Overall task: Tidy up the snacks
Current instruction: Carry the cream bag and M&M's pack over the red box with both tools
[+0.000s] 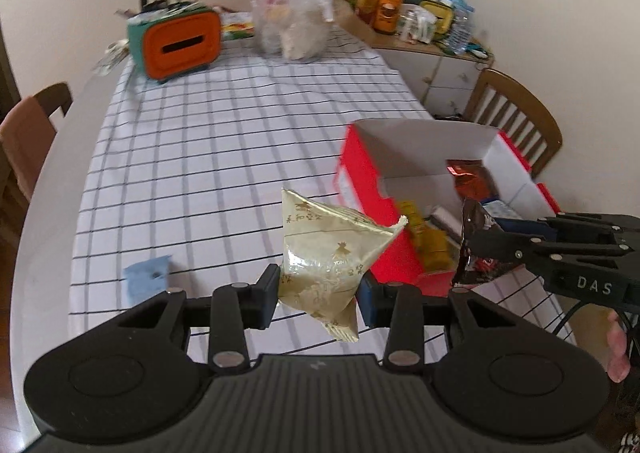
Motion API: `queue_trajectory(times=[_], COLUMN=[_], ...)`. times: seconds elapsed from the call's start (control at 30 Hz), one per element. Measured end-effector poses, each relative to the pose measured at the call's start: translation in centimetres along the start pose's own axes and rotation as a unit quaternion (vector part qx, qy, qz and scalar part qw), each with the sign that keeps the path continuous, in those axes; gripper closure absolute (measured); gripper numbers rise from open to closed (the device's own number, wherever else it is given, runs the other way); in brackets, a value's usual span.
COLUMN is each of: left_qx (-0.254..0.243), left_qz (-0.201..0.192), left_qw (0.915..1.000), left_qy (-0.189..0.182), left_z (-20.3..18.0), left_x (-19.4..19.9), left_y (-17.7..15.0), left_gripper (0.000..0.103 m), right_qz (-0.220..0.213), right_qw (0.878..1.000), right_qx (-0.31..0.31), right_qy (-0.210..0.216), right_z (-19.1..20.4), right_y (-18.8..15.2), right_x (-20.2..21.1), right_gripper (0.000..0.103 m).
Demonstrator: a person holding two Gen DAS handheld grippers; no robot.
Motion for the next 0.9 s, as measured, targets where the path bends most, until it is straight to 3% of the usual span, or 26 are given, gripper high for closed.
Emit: queue_trajectory(times=[0.33, 0.63, 0.9], left_qx=[-0.027, -0.032, -0.04], left_qz=[0.012, 0.05, 0.083], left_qw=[0.9995, 0.9982, 0.9956], left_qy=[-0.005, 0.01, 0.018], left_z=[-6.8, -9.4, -10.9], left_x=[-4.5, -10.2, -15.0], left_y=[1.6, 2.7, 4.7], left_gripper=[0.064, 0.064, 0.065], right_qz=[-0.018, -0.016, -0.001], right_qw=[0.999, 0.996, 0.995], right_qx=[-0.021, -0.029, -0.026], right_qy=[-0.043, -0.086, -0.1], right_z=[-7.9, -13.9, -16.6], right_y=[-0.3, -0.6, 0.1], right_x=[1.7, 0.8, -2.1], right_gripper=[0.079, 0.079, 0.079])
Point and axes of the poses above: each gripper's, at about its wrist camera, not at the fingertips, and x roughly against the way its jaws point, z to its left, y to its top, the point moved 4 cm from there along -x, roughly the way its jaws point, and after that the axes turned 15 degrees about -y, right-handed, at the moved point
